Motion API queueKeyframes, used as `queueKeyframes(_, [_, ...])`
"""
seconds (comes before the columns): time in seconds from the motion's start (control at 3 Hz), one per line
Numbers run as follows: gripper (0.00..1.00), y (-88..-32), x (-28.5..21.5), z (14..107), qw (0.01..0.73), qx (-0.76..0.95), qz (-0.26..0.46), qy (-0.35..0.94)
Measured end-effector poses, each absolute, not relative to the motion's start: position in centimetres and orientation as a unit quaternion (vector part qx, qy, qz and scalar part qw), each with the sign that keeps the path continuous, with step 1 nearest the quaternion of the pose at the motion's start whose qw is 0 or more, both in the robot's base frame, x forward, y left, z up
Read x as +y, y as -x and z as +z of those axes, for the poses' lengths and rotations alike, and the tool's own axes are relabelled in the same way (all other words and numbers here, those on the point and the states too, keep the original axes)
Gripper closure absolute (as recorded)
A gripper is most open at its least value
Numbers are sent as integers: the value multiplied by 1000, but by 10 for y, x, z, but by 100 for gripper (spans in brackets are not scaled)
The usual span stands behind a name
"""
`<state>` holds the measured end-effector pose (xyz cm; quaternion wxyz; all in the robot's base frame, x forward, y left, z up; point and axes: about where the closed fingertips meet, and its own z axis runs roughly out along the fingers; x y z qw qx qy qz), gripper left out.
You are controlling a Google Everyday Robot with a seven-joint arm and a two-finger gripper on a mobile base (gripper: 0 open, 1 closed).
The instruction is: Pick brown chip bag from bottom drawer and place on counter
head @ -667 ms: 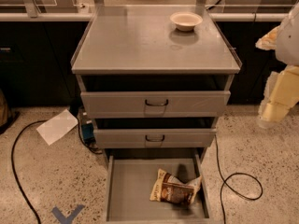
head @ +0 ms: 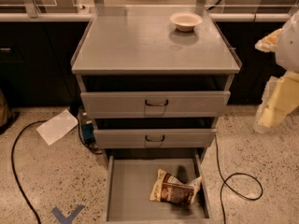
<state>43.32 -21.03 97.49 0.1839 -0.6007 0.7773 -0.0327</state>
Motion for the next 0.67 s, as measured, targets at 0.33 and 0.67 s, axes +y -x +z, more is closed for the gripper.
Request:
queueKeyframes(0.33, [0, -418, -188, 947, 217, 777, -9, 591])
queueKeyframes(0.67, [0, -402, -160, 887, 213, 777, 30, 592])
